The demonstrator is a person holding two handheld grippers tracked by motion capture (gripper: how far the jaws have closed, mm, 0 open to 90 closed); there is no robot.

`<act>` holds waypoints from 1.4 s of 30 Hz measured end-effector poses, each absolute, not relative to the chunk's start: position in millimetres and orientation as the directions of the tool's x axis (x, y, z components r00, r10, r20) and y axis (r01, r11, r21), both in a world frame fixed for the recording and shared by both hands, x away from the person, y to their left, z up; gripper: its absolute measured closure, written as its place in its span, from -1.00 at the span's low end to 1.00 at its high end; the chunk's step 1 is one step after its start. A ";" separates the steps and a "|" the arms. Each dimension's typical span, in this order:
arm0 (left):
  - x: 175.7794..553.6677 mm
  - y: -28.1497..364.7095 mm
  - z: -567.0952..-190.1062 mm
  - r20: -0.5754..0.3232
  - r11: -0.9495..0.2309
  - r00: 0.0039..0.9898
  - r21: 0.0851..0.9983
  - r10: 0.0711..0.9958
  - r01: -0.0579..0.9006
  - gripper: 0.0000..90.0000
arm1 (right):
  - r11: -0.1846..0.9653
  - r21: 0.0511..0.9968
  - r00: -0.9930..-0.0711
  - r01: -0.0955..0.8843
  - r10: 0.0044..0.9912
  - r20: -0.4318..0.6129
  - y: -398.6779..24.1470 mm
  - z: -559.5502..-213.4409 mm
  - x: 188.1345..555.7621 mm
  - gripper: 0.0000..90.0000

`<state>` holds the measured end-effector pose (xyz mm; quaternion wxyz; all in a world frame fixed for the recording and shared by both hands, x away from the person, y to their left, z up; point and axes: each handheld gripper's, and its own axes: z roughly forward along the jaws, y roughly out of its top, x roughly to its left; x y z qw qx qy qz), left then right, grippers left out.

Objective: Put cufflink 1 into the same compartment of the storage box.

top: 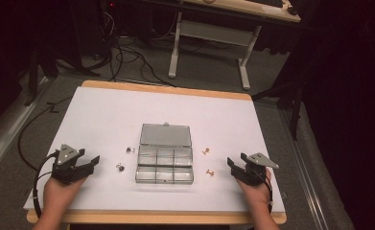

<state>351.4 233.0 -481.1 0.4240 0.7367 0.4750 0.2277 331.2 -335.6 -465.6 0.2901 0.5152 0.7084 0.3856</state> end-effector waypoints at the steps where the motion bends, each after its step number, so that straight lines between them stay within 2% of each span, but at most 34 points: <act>1: 351.1 232.6 -480.9 -0.076 -0.183 0.448 0.842 0.891 0.507 -0.13 | 0.170 0.844 -0.303 0.509 0.953 -0.010 -335.0 -465.7 331.4 -0.14; 19: 349.3 195.6 -462.8 -0.083 -0.211 0.526 0.854 0.847 0.475 0.10 | 0.171 0.836 -0.314 0.522 0.949 0.002 -334.7 -465.5 332.5 -0.10; 28: 367.6 162.8 -459.2 -0.082 -0.244 0.557 0.839 0.827 0.486 0.25 | 0.172 0.835 -0.321 0.522 0.947 0.005 -335.4 -465.9 332.4 -0.07; 36: 392.1 138.0 -470.1 -0.110 -0.258 0.560 0.803 0.821 0.537 0.31 | 0.163 0.840 -0.322 0.517 0.947 0.015 -337.7 -464.9 331.2 -0.05; 42: 403.3 129.7 -477.7 -0.078 -0.303 0.558 0.774 0.826 0.556 0.40 | 0.153 0.840 -0.317 0.520 0.948 0.024 -338.9 -465.0 331.1 -0.05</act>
